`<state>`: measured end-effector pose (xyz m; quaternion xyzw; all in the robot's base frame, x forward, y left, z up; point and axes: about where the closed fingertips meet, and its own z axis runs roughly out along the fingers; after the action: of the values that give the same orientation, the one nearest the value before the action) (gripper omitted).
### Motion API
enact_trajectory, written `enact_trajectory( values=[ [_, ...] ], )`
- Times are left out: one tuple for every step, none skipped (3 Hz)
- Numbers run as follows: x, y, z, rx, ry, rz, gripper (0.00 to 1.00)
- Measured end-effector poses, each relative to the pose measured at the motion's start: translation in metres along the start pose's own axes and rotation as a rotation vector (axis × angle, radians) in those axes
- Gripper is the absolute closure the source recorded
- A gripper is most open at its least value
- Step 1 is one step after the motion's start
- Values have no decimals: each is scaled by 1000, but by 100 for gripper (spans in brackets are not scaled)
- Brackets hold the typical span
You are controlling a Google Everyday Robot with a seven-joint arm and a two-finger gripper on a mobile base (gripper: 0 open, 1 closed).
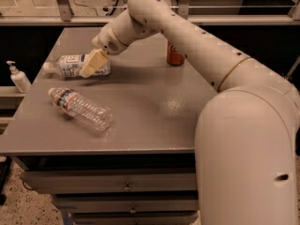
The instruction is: Pick blue plastic bottle
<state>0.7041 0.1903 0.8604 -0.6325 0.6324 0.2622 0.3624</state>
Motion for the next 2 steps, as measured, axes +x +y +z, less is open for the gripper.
enact_trajectory(
  values=[
    [2,2,3,-7,1,-15,40],
    [1,5,-1,-7,1,-32,64]
  ],
)
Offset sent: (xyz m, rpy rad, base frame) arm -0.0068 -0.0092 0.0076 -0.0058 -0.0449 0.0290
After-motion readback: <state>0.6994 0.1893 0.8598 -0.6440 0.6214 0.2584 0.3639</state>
